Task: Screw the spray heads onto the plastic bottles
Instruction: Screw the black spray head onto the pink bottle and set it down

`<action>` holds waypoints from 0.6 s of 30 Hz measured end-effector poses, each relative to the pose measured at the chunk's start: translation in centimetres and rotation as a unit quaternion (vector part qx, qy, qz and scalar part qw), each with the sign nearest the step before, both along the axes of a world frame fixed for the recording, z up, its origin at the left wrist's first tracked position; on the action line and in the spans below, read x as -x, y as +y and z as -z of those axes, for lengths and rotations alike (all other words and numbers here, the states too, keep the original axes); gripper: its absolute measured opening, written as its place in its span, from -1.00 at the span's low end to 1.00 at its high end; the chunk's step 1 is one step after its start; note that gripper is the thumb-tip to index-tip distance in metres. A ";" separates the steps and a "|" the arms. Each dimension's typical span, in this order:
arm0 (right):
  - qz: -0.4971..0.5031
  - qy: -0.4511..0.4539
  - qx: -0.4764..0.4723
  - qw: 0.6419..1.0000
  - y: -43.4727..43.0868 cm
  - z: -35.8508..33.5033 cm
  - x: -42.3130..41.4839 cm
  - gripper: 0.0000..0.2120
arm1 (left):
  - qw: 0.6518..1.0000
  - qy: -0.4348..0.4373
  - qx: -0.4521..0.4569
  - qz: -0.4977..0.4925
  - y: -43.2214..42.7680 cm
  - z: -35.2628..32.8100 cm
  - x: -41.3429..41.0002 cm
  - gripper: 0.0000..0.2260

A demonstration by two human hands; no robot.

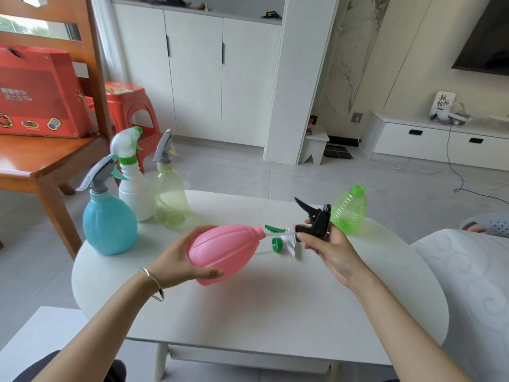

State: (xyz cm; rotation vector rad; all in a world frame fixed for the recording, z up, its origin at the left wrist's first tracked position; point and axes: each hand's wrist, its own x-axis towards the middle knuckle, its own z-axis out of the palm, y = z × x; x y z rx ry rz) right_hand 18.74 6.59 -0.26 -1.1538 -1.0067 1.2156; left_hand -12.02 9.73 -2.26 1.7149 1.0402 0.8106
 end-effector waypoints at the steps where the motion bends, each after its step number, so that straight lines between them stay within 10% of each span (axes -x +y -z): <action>1: -0.016 -0.023 -0.003 1.000 -0.2 0.1 0.6 -0.64 | 1.000 -0.007 0.016 0.016 -0.1 0.1 -0.3 -0.22; 13: -0.045 -0.032 -0.092 0.994 -0.8 0.3 3.6 -0.65 | 0.929 -0.203 0.308 0.015 -0.5 0.7 -2.8 -0.47; 18: -0.011 -0.029 -0.079 0.996 -0.7 0.1 3.6 -0.80 | 0.947 -0.213 0.236 0.041 -0.5 1.0 -3.0 -0.33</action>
